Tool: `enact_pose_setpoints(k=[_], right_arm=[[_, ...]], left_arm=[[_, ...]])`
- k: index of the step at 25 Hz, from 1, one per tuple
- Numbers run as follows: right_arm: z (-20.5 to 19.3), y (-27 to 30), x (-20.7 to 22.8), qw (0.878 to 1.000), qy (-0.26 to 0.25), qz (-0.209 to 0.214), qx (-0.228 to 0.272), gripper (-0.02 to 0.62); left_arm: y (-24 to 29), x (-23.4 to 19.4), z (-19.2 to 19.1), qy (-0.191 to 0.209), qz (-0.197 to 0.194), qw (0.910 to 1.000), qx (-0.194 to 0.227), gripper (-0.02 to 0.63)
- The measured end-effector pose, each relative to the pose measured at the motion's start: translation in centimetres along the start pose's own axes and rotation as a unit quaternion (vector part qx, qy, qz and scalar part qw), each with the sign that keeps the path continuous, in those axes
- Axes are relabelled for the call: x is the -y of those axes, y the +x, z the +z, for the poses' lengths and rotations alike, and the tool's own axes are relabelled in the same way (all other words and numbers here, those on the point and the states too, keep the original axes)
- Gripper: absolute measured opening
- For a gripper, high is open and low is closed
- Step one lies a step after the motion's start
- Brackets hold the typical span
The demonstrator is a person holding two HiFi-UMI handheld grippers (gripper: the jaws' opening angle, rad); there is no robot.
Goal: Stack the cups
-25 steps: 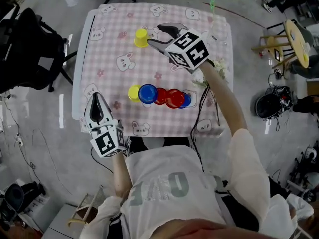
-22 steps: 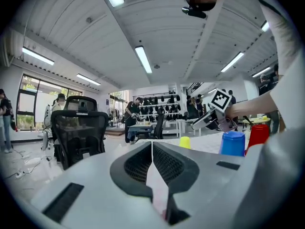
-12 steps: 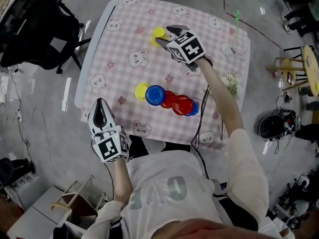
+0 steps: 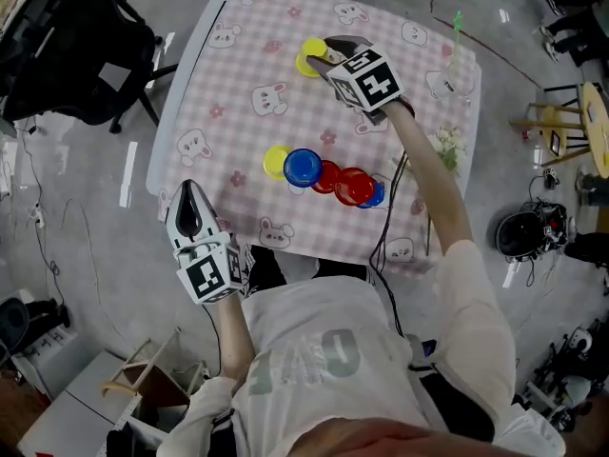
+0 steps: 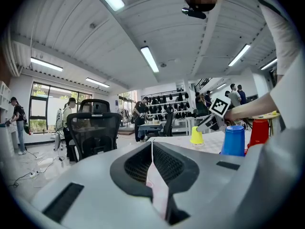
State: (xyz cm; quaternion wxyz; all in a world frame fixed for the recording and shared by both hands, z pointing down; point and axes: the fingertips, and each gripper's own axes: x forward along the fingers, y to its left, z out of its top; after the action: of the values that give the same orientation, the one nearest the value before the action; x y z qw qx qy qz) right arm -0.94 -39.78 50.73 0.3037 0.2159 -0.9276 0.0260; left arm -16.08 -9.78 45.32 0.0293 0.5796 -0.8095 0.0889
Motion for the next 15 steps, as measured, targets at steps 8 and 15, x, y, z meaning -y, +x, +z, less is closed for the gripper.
enact_pose_setpoints(k=[8, 15], right_arm=[[6.6, -13.3, -4.8, 0.997, 0.009, -0.015, 0.073, 0.21], [8.3, -20.7, -9.3, 0.995, 0.032, -0.029, 0.093, 0.21]], left_arm=[[3.7, 0.0, 3.8, -0.008, -0.072, 0.9964, 0.044, 0.029], [6.9, -0.7, 9.3, -0.003, -0.108, 0.9893, 0.098, 0.029]])
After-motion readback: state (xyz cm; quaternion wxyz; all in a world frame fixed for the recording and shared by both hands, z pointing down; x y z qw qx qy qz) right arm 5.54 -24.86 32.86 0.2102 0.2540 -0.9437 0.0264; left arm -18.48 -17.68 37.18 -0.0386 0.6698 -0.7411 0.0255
